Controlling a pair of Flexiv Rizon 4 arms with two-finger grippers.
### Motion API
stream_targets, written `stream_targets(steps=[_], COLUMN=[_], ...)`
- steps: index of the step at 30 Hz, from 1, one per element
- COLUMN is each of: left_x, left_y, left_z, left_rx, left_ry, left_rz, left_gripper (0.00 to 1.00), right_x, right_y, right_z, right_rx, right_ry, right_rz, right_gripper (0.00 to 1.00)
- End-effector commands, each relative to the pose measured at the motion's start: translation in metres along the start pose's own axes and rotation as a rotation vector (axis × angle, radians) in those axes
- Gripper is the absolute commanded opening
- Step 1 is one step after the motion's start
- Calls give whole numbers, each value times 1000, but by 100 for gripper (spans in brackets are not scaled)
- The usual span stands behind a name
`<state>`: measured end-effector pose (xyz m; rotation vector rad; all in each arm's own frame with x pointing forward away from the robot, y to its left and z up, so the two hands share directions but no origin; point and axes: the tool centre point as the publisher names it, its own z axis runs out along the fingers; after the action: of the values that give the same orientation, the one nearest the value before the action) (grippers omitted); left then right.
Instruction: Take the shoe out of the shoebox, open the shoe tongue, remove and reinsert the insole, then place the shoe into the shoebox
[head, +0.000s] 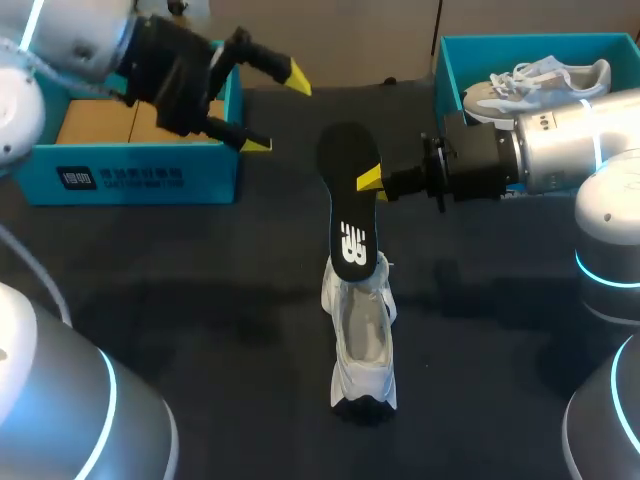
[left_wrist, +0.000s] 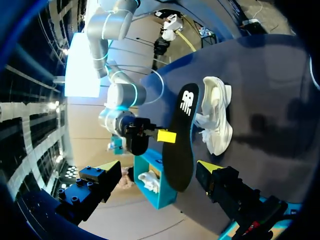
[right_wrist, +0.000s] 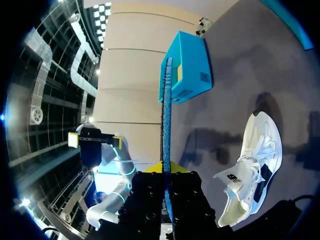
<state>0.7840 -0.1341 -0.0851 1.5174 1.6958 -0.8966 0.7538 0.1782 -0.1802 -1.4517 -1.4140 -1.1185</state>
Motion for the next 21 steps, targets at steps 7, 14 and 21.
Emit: stream_targets(steps=[7,14,21], left_x=[11,11,35], left_y=[-1,-1,6], left_z=[-4,-4,10], left_rx=[13,13,53], left_ry=[-243,-243,-321], left_rz=[6,6,6], left_gripper=[100,100,100], right_x=[0,0,0], right_y=[0,0,0], right_z=[2,2,2], right_rx=[-1,-1,-1], right_ry=[-1,-1,-1], right_rz=[1,1,1], right_gripper=[0,0,0])
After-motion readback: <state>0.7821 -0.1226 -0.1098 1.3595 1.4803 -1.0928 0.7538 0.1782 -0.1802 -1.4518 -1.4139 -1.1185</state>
